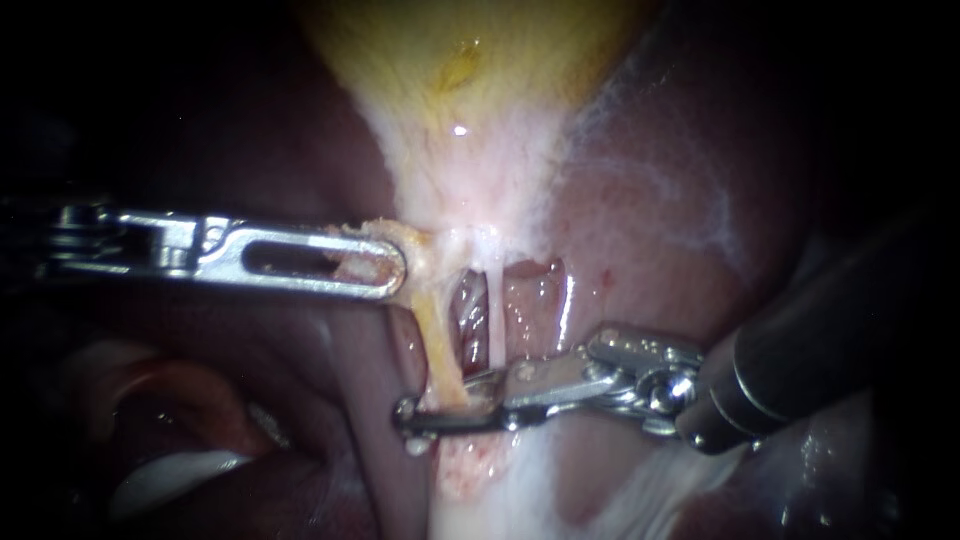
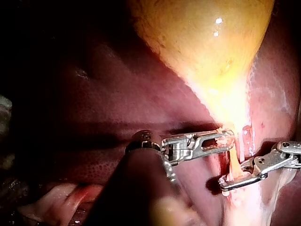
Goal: Going back second clip left tube
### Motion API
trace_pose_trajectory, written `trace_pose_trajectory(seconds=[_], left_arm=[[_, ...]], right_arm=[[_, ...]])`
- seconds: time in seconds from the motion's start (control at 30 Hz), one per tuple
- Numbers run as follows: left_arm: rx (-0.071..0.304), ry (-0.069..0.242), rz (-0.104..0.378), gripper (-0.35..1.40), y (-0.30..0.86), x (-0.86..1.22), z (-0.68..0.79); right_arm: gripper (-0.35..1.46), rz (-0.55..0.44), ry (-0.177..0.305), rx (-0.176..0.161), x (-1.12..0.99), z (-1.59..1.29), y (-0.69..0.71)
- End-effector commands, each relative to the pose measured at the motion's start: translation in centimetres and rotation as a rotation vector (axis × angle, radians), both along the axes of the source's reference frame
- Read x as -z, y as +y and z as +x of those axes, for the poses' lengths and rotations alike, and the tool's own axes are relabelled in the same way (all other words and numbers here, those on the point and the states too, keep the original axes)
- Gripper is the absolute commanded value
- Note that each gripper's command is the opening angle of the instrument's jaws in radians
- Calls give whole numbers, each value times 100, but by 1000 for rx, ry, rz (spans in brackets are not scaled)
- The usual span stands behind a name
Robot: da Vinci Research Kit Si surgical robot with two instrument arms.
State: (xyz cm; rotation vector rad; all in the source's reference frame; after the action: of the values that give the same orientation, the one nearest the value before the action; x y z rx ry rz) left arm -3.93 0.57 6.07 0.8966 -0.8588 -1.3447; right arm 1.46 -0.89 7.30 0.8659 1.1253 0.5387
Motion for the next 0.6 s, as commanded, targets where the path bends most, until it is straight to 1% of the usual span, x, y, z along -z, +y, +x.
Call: trace_pose_trajectory(seconds=[0.03, 0.07, 0.13, 0.17, 0.2, 0.23, 0.27, 0.3, 0.33, 0.37, 0.4, 0.47, 0.6], left_arm=[[0, 0, 0, -35, 0, 0, 0], [0, 0, 0, -35, 0, 0, 0], [0, 0, 0, -35, 0, 0, 0], [0, 0, 0, -35, 0, 0, 0], [0, 0, 0, -35, 0, 0, 0], [0, 0, 0, -35, 0, 0, 0], [0, 0, 0, -35, 0, 0, 0], [0, 0, 0, -35, 0, 0, 0], [0, 0, 0, -35, 0, 0, 1], [0, 0, 0, -35, 0, 0, 1], [0, 0, 0, -35, 0, 0, 1], [0, 0, 0, -35, 0, 0, 1], [-1, 0, 0, -35, 0, 0, 1]], right_arm=[[-35, 0, 0, 0, 0, 0, 1], [-35, -1, -1, -2, 0, 0, 1], [-35, 2, 3, 4, 0, 0, 1], [-35, 5, 14, 0, 0, 0, 1], [-35, 10, 37, -11, 1, 0, 1], [-33, 2, 50, -11, 1, 0, 0], [-15, -85, 92, -2, 0, 0, -1], [-5, -124, 105, 5, 0, 0, -1], [5, -130, 105, 4, 0, 0, -1], [21, -155, 109, 3, 0, 0, -1], [30, -182, 118, 8, -1, 0, 0], [38, -216, 116, -1, -1, 0, 1], [48, -281, 97, -33, -1, 3, 2]])
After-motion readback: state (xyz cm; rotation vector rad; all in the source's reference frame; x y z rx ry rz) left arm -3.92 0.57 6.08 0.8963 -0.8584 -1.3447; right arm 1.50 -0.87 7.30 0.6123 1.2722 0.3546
